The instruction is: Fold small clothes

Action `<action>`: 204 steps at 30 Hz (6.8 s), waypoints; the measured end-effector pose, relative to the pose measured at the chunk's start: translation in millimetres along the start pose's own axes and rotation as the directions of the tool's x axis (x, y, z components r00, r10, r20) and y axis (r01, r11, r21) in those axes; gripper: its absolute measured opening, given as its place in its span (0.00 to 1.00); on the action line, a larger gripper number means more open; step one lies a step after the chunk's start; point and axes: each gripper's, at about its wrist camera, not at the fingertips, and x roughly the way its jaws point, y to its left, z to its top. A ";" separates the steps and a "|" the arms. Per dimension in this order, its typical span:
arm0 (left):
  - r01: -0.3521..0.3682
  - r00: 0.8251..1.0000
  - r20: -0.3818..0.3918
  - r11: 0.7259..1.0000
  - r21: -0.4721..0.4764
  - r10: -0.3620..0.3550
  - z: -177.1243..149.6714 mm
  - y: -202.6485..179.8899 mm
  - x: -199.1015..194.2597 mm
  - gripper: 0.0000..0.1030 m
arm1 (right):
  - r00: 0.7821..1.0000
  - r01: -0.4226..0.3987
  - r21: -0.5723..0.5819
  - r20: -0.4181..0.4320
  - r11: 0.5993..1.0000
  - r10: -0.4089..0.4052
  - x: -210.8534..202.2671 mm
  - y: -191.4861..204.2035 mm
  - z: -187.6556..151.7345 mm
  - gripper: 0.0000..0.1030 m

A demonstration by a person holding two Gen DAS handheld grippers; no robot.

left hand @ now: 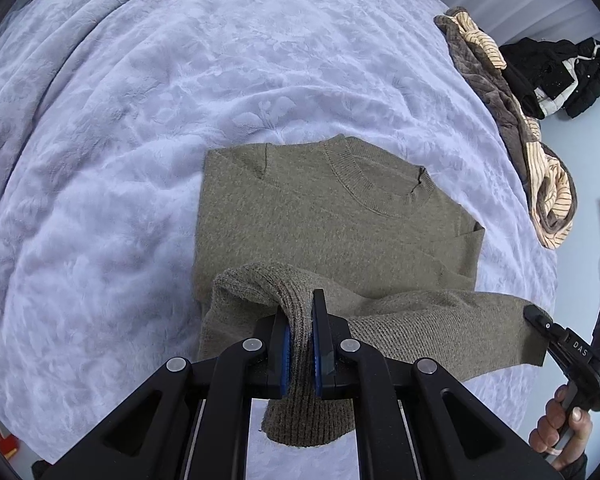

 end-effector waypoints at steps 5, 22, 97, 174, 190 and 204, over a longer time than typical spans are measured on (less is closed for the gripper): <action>-0.011 1.000 -0.011 1.000 0.010 0.011 7.1 -6.6 10.6 0.09 | 1.000 0.011 0.006 -0.013 1.000 -0.011 11.7 -5.3 6.9 0.06; -0.071 0.992 -0.112 0.996 -0.050 0.065 52.7 6.5 86.8 0.09 | 0.994 0.074 0.023 -0.078 0.997 -0.072 85.9 -17.6 48.0 0.06; -0.140 0.989 0.003 0.939 0.315 0.147 52.2 -48.4 109.7 0.99 | 0.928 0.361 -0.420 0.252 0.832 -0.275 103.6 46.7 41.3 0.58; -0.145 0.965 0.247 0.965 0.218 0.090 -43.0 32.3 -83.3 0.99 | 0.946 0.324 -0.475 0.174 0.818 -0.274 -44.1 177.8 -61.9 0.70; 0.434 0.876 -0.127 0.875 -0.214 -0.466 -29.4 143.1 142.1 0.89 | 0.946 0.294 -0.479 0.024 0.827 -0.322 47.2 205.0 -64.1 0.70; 0.395 0.910 -0.106 0.915 -0.080 -0.402 -30.9 80.0 155.1 0.26 | 0.934 0.254 -0.482 -0.102 0.839 -0.342 139.3 231.5 -23.5 0.70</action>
